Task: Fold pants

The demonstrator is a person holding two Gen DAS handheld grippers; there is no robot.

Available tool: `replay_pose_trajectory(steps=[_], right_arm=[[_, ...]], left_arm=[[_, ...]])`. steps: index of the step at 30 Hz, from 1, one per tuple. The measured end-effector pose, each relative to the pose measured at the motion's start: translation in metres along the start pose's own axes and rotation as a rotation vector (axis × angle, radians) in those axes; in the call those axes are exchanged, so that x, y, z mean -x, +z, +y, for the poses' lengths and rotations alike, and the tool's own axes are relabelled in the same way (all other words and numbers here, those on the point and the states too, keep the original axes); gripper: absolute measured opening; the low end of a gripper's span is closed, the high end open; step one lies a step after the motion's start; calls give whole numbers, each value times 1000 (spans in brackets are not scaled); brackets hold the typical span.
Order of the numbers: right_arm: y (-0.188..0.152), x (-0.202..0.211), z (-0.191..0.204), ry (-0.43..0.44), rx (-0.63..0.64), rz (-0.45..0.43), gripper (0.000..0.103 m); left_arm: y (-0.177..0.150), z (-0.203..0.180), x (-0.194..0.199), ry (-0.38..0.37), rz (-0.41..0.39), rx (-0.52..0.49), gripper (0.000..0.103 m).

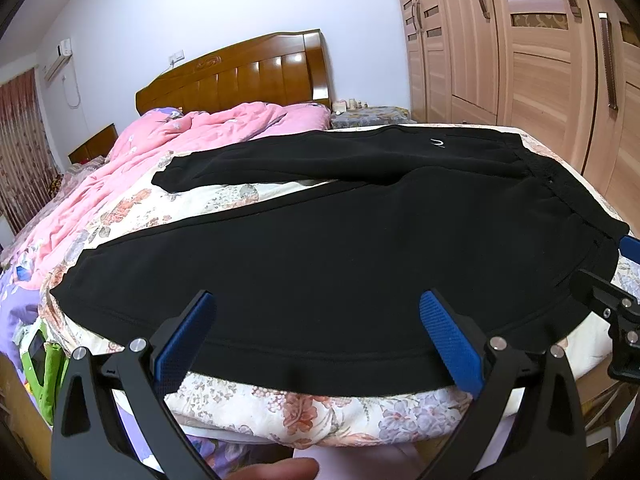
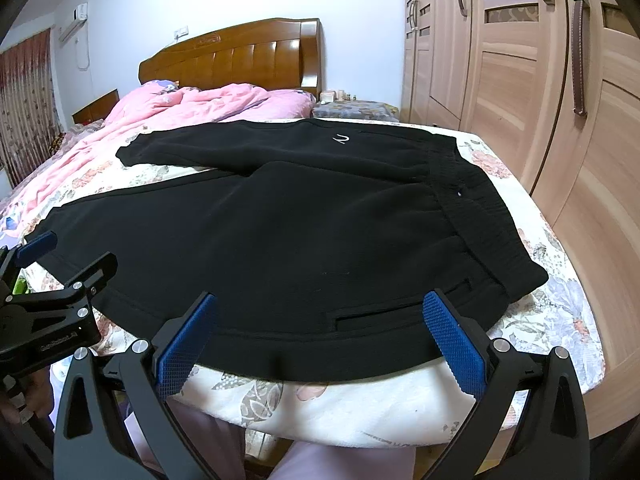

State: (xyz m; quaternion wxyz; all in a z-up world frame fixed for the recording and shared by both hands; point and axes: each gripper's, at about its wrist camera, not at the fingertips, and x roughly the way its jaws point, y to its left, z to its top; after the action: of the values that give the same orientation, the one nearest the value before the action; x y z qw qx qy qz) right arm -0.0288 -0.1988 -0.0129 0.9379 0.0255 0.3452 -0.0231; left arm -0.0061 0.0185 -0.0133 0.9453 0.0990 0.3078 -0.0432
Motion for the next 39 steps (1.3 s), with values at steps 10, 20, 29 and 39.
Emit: replay_pose_trajectory(steps=[10, 20, 29, 39], right_arm=[[0, 0, -2, 7, -12, 2, 99], [-1, -2, -6, 14, -31, 12, 99], [0, -9, -13, 3, -32, 26, 99], [51, -48, -40, 13, -26, 51, 99]], left_arm=[[-3, 5, -1, -3, 2, 5, 102], [-3, 8, -2, -32, 17, 5, 102], [-3, 14, -6, 8, 28, 1, 102], [26, 28, -49, 4, 124, -30, 102]])
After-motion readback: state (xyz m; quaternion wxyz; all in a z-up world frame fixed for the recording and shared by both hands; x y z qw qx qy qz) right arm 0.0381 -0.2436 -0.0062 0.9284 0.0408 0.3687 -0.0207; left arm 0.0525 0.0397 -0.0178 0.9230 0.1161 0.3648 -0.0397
